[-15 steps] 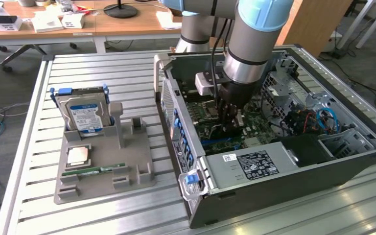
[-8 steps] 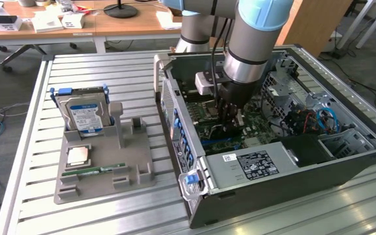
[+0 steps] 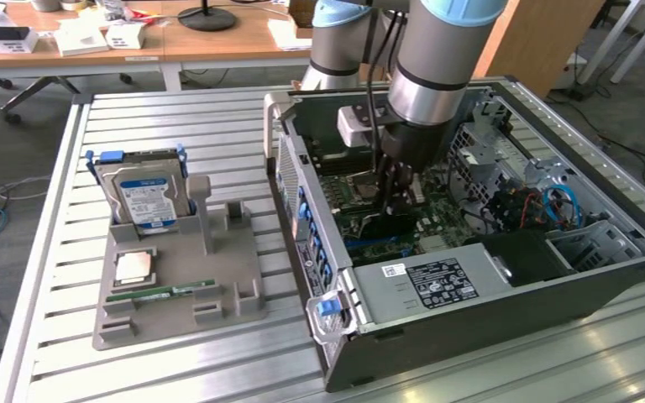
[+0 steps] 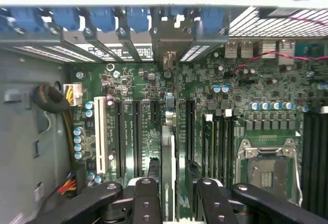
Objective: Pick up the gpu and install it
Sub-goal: 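Insert the gpu into the slot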
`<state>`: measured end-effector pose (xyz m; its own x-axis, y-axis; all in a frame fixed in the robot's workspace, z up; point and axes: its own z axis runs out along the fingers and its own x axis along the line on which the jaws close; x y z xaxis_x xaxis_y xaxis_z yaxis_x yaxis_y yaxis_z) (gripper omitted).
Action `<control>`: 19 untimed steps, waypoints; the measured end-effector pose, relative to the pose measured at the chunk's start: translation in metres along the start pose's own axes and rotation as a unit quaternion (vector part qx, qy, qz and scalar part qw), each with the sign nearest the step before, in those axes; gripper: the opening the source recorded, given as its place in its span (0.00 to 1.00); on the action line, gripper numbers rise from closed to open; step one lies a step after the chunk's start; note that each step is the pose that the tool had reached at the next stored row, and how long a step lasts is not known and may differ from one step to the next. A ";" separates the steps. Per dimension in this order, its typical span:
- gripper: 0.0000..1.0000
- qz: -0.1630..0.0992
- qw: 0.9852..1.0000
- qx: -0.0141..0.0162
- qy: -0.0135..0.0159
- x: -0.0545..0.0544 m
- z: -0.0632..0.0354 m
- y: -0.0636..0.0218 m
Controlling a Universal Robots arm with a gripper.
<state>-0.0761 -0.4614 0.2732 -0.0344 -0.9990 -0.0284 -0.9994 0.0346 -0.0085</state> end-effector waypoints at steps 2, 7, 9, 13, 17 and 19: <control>0.34 0.000 1.000 0.000 0.000 0.000 -0.0076 -0.0001; 0.34 0.000 1.000 0.000 0.000 -0.001 -0.0250 -0.0002; 0.34 0.000 1.000 0.000 0.000 -0.001 -0.0309 -0.0003; 0.34 0.000 1.000 0.000 0.000 -0.001 -0.0411 -0.0004; 0.34 0.000 1.000 0.000 0.000 -0.001 -0.0479 -0.0004; 0.34 0.000 1.000 0.000 0.000 -0.001 -0.0510 -0.0004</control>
<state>-0.0762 -0.4614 0.3242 -0.0343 -0.9990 -0.0284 -0.9994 0.0346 -0.0085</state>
